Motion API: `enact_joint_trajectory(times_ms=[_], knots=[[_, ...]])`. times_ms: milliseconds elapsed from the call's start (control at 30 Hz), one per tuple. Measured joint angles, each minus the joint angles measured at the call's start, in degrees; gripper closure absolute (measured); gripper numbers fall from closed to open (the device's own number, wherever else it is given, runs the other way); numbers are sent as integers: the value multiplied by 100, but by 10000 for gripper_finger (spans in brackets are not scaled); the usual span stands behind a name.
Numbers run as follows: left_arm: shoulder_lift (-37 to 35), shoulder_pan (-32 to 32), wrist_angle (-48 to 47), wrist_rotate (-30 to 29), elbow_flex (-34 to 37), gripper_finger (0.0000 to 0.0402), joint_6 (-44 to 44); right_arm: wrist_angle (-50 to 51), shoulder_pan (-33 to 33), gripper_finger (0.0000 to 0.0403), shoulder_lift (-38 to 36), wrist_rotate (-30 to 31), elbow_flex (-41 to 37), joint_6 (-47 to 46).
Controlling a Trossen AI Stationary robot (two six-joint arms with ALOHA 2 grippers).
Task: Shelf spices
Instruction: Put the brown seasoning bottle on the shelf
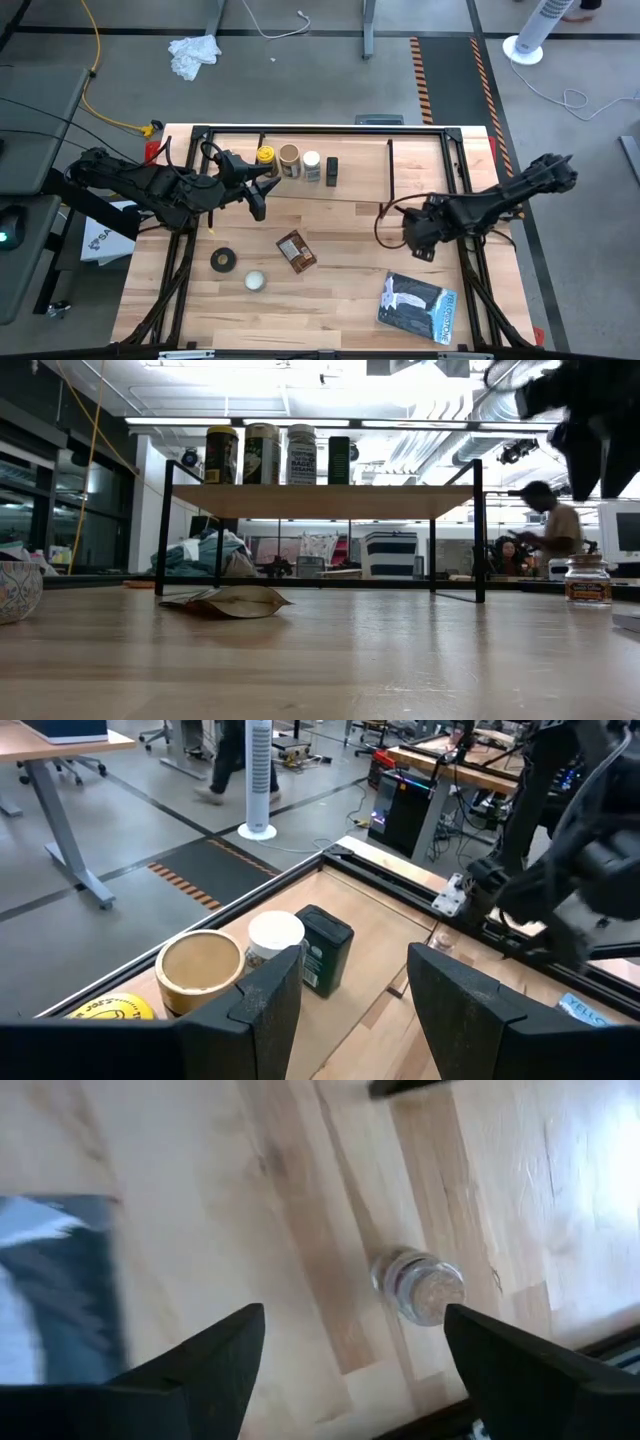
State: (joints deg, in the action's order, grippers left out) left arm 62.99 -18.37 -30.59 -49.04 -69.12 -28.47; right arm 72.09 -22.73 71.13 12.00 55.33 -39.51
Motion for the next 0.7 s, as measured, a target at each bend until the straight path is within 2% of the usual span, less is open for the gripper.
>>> enact_joint_trajectory(times_ms=[167, 300, 433, 567, 700], knots=[[-1, 0, 2, 0, 0, 222, -2, -81, 447, 96, 80, -114, -550, 208], [-1, 0, 4, 37, 0, 222, -2, -204, 719, 96, -250, -159, -829, 370], [0, -2, 2, 46, 0, 222, -2, -883, 944, 96, -689, -707, -1073, 756], [0, -2, 2, 47, 0, 222, -3, -815, 1156, 96, -787, -622, -1437, 790], [1, -2, 2, 47, 0, 222, -61, -1238, 1299, 96, -786, -604, -1627, 874]])
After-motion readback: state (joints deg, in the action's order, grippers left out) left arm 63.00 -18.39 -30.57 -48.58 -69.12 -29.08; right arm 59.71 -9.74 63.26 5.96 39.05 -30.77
